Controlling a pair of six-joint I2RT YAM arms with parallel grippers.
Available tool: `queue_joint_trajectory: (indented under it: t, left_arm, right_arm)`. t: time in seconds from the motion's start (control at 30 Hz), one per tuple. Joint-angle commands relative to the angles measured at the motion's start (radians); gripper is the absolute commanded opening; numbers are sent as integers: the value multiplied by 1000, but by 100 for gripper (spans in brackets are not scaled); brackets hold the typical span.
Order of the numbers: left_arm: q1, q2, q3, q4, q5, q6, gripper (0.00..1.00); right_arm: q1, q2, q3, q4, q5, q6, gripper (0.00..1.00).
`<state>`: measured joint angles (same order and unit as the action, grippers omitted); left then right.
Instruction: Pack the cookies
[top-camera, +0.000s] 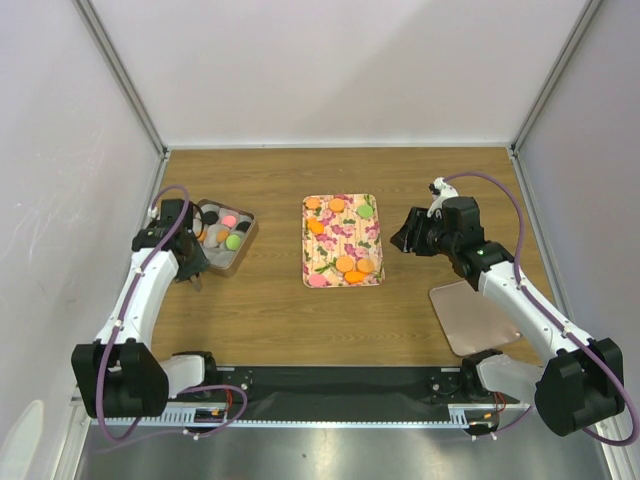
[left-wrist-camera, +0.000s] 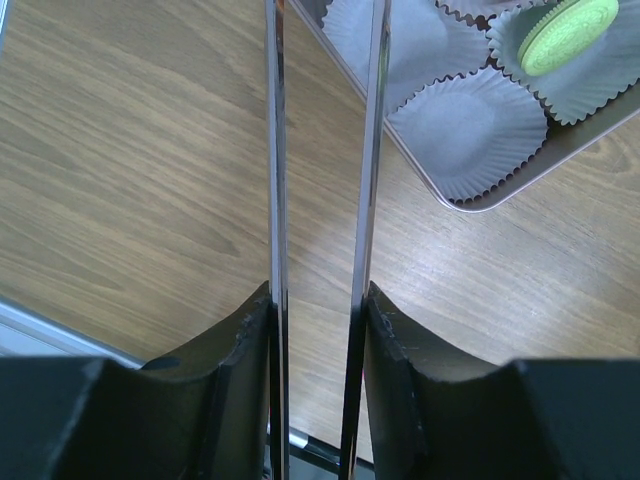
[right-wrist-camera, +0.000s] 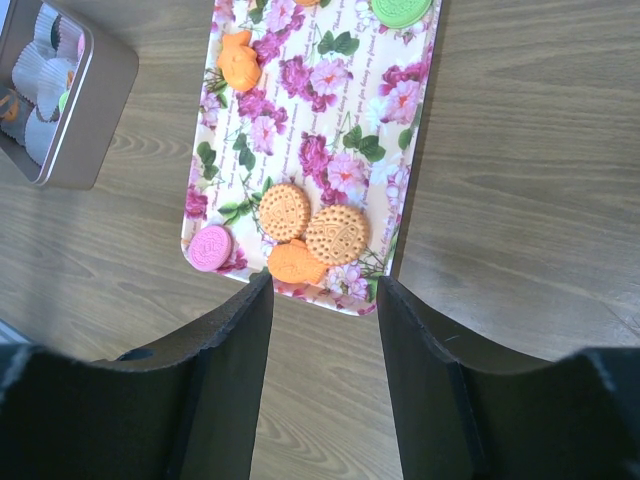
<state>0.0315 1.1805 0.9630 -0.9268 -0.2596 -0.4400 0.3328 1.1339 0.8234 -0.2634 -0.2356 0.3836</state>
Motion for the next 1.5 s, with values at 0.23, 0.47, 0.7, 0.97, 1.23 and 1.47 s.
queue_joint_trajectory:
  t: [0.23, 0.47, 0.7, 0.97, 1.23, 1.47]
  left_arm:
    - [13, 4, -6, 40, -26, 4, 45]
    - [16, 4, -6, 43, -29, 3, 47]
    - [15, -15, 16, 28, -23, 3, 47]
    - [-11, -79, 75, -17, 7, 14, 44]
    - [-241, -87, 151, -47, -20, -17, 45]
    - [-556, -12, 189, 3, -36, -49, 47]
  right_arm:
    - [6, -22, 14, 30, -2, -3, 52]
    - [6, -22, 14, 30, 1, -5, 52]
    - [6, -17, 14, 29, 9, -5, 52]
    - [3, -11, 16, 30, 21, -6, 52]
    - [3, 0, 19, 18, 70, -15, 52]
    - [-15, 20, 25, -2, 128, -26, 52]
